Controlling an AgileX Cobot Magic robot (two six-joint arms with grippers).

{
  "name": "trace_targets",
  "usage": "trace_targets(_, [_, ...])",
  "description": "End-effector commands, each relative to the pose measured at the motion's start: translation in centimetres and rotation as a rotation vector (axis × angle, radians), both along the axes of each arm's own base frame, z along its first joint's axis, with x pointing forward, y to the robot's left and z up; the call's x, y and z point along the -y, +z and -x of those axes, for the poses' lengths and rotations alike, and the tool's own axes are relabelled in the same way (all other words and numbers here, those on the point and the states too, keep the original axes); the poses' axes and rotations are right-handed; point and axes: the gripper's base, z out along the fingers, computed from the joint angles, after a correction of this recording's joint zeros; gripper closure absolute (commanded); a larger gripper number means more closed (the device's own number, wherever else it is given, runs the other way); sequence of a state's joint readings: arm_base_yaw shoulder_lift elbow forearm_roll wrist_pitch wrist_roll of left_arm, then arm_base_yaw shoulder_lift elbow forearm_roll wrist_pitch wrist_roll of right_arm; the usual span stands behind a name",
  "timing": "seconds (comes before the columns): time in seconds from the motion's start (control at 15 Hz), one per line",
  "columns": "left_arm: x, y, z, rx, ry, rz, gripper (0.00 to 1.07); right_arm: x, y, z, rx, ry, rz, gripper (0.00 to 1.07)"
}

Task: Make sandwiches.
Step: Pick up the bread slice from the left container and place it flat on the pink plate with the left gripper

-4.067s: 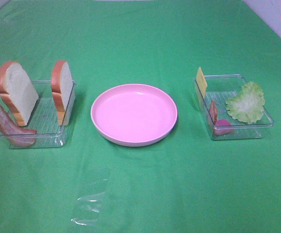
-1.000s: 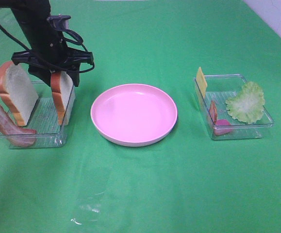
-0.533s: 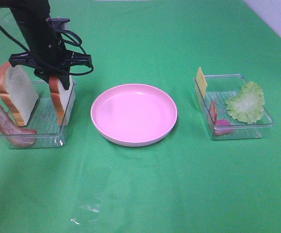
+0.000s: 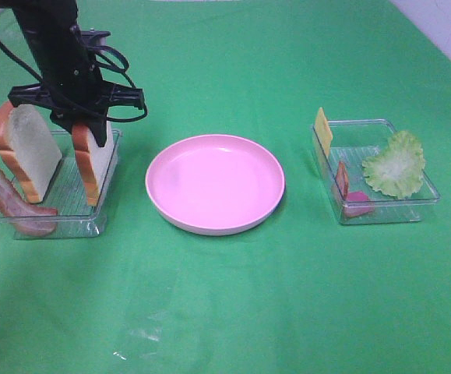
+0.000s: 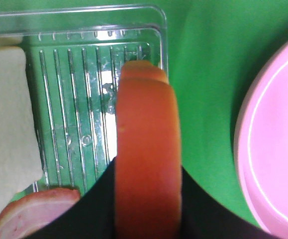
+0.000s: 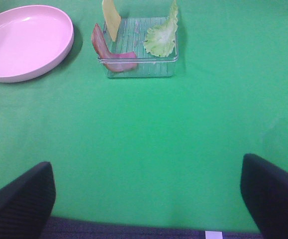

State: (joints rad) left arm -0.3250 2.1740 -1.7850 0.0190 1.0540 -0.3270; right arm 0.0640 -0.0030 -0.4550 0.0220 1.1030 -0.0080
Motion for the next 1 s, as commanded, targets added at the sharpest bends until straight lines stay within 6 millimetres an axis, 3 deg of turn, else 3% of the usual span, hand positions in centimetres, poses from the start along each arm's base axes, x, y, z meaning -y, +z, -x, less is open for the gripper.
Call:
trace_targets(0.07, [-0.1,3.6,0.2,0.071,0.024,0.002,0.92,0.0,0.0,0.5,0.035,-0.008,-0.011,0.11])
trace_targets(0.2, [-0.2,6.2,0.2,0.106,0.032,0.014,0.92,0.0,0.0,0.5,0.035,-0.008,-0.011,0.11])
trace_targets(0.4, [0.1,12.6,0.4,0.224,0.028,0.065,0.92,0.0,0.0,0.5,0.035,-0.008,-0.011,0.11])
trace_targets(0.53, [1.1,14.5,0.5,0.277,0.013,0.13,0.92,0.0,0.0,0.5,0.035,-0.008,-0.011,0.11])
trace_targets(0.8, [3.6,12.8,0.2,0.241,-0.074,0.251,0.92,0.0,0.0,0.5,0.035,-0.008,-0.011,0.11])
trace_targets(1.0, [7.5,9.3,0.0,0.152,-0.165,0.38,0.92,0.0,0.0,0.5,0.035,-0.008,-0.011,0.11])
